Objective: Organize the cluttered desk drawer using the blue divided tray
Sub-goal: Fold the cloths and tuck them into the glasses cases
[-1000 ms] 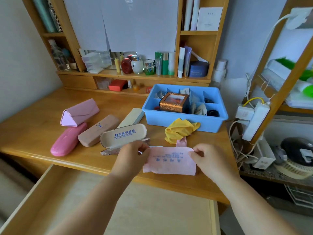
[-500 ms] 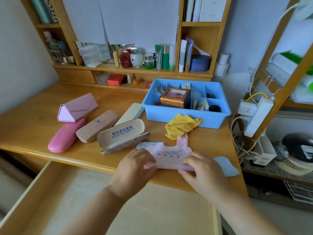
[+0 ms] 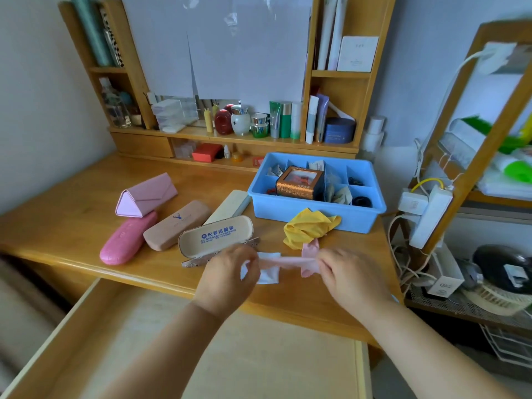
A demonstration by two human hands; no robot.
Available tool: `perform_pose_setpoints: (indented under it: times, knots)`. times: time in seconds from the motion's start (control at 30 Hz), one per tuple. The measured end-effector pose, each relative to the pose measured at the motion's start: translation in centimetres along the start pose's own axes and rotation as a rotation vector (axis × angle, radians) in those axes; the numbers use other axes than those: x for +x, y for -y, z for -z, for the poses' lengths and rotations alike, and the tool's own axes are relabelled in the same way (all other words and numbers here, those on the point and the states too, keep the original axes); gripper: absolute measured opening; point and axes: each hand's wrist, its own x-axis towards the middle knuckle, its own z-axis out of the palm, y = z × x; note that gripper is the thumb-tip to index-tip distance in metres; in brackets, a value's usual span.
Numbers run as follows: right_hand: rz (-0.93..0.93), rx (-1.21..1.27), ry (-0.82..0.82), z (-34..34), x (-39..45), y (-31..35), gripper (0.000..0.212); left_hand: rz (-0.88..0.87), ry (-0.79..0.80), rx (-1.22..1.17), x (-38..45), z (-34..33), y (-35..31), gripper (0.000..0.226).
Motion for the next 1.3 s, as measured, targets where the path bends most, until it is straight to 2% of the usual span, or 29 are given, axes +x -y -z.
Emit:
perform_pose_setpoints:
  times: [0.07, 0.2, 0.3, 0.37, 0.47, 0.57, 0.73, 0.8, 0.9, 1.0, 1.03, 1.1, 1.17, 1.23, 1.3]
  knots:
    - [-0.103, 0.243, 0.000, 1.6, 1.0, -0.1, 0.007, 0.169, -0.055, -0.228, 1.0, 1.3, -0.7, 0.014]
    - [-0.407, 0.804, 0.150, 3.4, 2.2, -0.1, 0.015, 0.454, -0.001, -0.673, 2.0, 3.4, -1.3, 0.017]
    - [-0.620, 0.939, 0.294, 3.0, 2.1, 0.5, 0.020, 0.545, -0.005, -0.618, 1.6, 3.4, -1.2, 0.021]
    - [-0.691, 0.914, 0.316, 2.3, 1.6, 1.3, 0.026, 0.519, -0.067, -0.441, 1.0, 3.0, -1.6, 0.022]
    - [-0.716, 0.886, 0.268, 1.7, 1.3, 3.2, 0.025, 0.329, -0.160, -0.238, -0.4, 2.1, -3.6, 0.026]
    - [-0.726, 0.976, 0.262, 1.4, 1.0, 5.0, 0.020, 0.175, -0.178, -0.245, -1.6, 1.1, -6.0, 0.021]
    - [-0.825, 1.229, 0.213, 1.3, 0.8, 6.1, 0.024, 0.096, -0.159, -0.313, -2.9, 0.4, -7.1, 0.011]
    - [-0.782, 1.310, 0.238, 1.7, 0.7, 6.2, 0.020, 0.033, -0.128, -0.278, -3.2, 0.7, -7.4, 0.010]
    - [-0.711, 1.316, 0.330, 2.2, 0.4, 6.3, 0.043, -0.017, -0.083, -0.286, -3.7, 1.2, -7.4, 0.008]
    - [-0.622, 1.080, 0.348, 2.2, -0.1, 5.5, 0.022, 0.106, -0.149, -0.403, -4.2, 1.9, -6.1, 0.017]
    - [-0.566, 1.042, 0.368, 2.2, -0.4, 5.2, 0.021, 0.182, -0.086, -0.464, -4.4, 2.1, -5.6, 0.028]
    - [-0.470, 1.036, 0.423, 2.3, -1.1, 5.0, 0.019, 0.358, 0.200, -0.677, -4.5, 2.4, -4.8, 0.047]
    - [-0.389, 1.068, 0.493, 2.4, -1.7, 4.9, 0.017, 0.421, 0.424, -0.856, -4.9, 2.4, -4.2, 0.034]
    - [-0.345, 1.071, 0.573, 2.5, -2.2, 4.9, 0.017, 0.457, 0.482, -0.945, -5.5, 2.3, -4.0, 0.029]
    - [-0.342, 1.065, 0.625, 2.4, -2.5, 4.8, 0.020, 0.548, 0.465, -1.057, -6.0, 2.0, -3.5, 0.046]
